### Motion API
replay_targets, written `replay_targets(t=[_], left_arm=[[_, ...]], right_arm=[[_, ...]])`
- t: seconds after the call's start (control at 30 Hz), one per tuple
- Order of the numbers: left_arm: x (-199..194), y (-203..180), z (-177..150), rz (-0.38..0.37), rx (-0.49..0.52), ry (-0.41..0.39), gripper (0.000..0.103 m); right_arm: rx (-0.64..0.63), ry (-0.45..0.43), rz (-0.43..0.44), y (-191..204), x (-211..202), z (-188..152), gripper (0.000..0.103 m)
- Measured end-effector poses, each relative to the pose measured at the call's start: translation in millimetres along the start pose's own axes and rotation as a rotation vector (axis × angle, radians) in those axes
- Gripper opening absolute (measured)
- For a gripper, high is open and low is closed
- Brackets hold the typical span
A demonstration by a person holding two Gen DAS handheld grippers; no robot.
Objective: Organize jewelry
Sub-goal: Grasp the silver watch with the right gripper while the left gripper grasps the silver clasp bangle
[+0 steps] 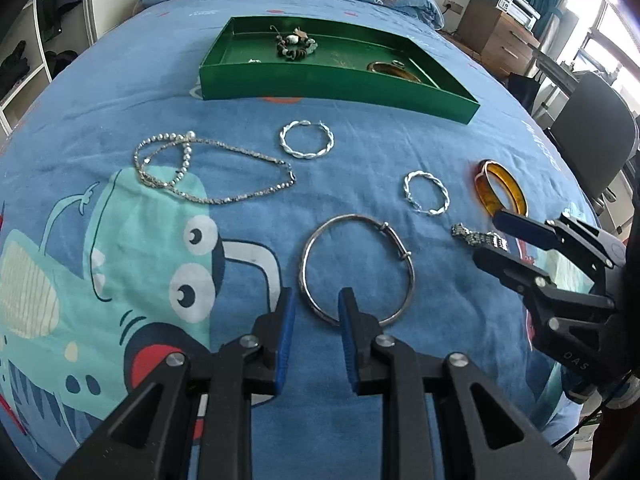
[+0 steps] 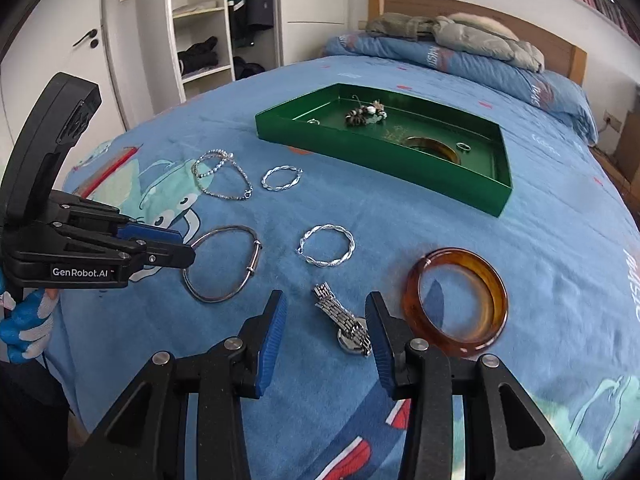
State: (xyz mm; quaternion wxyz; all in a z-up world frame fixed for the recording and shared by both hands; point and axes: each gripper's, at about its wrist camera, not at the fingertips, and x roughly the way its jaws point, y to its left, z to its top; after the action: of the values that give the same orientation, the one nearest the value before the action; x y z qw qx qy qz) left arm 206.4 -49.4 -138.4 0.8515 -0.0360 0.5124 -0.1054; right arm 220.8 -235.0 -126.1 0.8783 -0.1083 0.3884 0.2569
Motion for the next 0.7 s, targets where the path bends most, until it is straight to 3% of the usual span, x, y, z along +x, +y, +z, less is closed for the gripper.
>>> replay_targets(t=[0.3,0.4,0.53,0.7], left_arm=[[11.7,2.8,2.2,-0.012,-0.051,0.030,0.021],[18.4,-1.9,7.5,-0.001,-0.027,0.054,0.021],[24.7,-8.2,14.1,0.014,0.015,0.087,0.019],[25.5,-18.2,17.4,0.060,0.067,0.084,0.013]], right_arm=[[-0.082,0.063,0.034,-10.7,24.0,-0.1,0.039],[-0.083,0.067,0.046,-13.1,23.8,-1.4,0.036],[-0.040,0.071,0.060,-18.4,23.7,-3.5,0.022],[0.018,0.077,0.063,-18.2,19.4,-6.3,0.020]])
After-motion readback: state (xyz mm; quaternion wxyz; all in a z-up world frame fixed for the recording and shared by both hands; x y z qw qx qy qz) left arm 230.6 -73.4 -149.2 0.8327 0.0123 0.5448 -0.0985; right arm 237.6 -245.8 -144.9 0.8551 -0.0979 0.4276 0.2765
